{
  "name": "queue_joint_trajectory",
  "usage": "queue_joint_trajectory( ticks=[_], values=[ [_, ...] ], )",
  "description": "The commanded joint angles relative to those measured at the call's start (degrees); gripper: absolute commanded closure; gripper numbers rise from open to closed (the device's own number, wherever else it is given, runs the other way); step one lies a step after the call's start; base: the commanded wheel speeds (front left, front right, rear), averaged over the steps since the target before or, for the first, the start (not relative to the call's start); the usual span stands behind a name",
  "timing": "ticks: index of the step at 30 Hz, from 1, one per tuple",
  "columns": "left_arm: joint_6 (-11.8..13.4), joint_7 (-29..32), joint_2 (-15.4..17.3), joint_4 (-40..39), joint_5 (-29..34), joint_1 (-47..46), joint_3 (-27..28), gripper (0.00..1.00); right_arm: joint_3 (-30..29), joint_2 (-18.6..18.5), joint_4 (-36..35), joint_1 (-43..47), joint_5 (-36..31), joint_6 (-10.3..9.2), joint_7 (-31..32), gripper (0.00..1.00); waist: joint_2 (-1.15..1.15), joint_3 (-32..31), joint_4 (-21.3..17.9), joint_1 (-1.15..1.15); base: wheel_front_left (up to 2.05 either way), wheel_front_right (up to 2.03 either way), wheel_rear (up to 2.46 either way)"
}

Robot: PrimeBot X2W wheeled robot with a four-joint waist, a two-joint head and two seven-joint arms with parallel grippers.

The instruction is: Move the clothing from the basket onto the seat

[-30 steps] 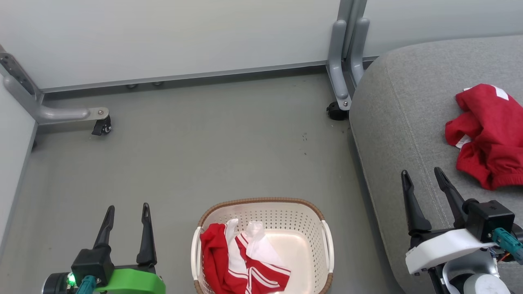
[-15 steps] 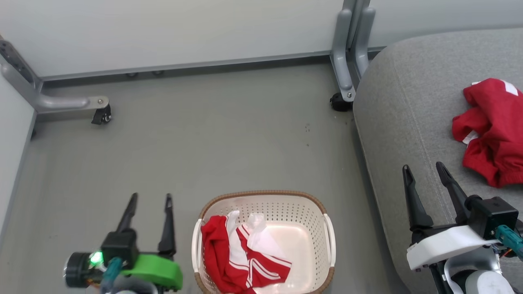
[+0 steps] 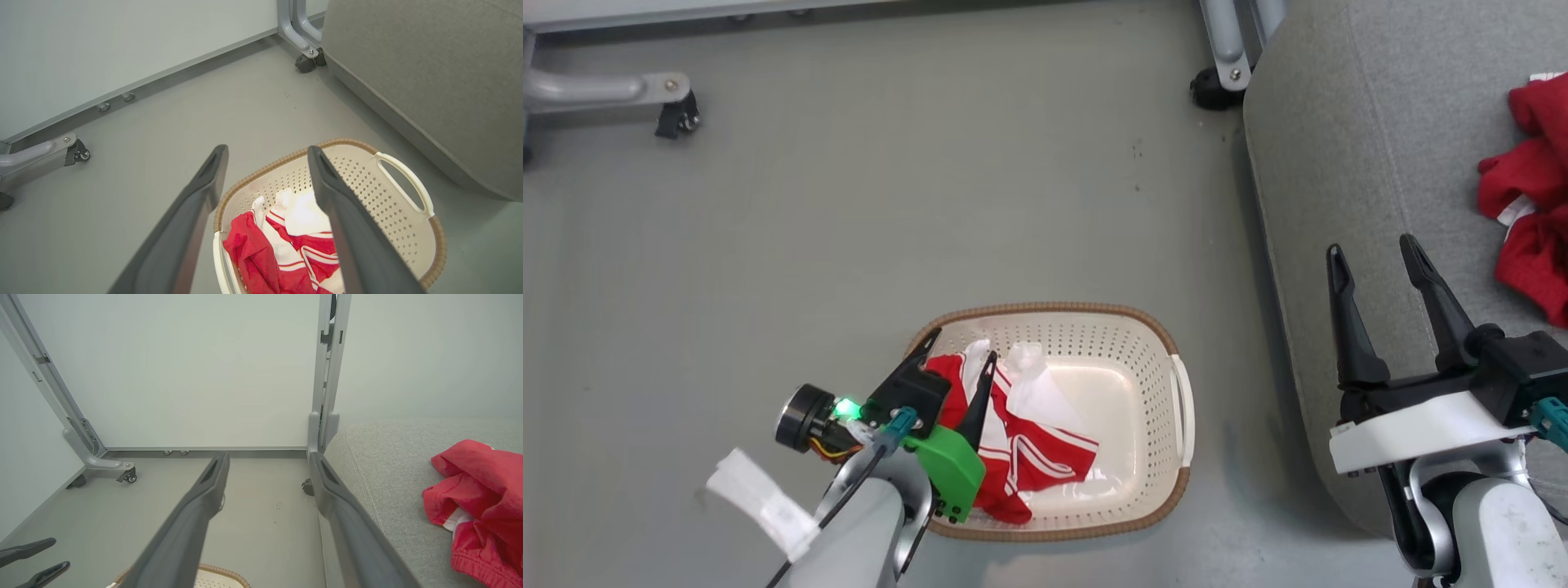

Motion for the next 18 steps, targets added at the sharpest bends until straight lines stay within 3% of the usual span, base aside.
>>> queue_joint_trajectory(
  ticks=[1,10,18],
  values=[
    [-0.5,0.4,-0.1,2.1,0.8,-2.6,-1.2,0.0,0.1,-0.2,-0.3,-1.2,-0.6,-0.02,-0.4,0.0,0.0,6.2,-1.1,0.0,0.0,0.0,0.0],
    [-1.1,4.5,-0.5,17.7,7.6,-14.8,-10.6,0.0,1.0,-0.1,0.3,-4.9,0.6,-0.02,-2.6,0.0,0.0,14.6,-3.1,0.0,0.0,0.0,0.0],
    [0.1,8.8,-0.5,28.6,12.2,-23.8,-15.7,0.0,2.4,-0.1,1.6,-8.2,1.9,-0.02,-4.7,0.0,0.0,21.7,-5.2,0.0,0.0,0.0,0.0]
  ],
)
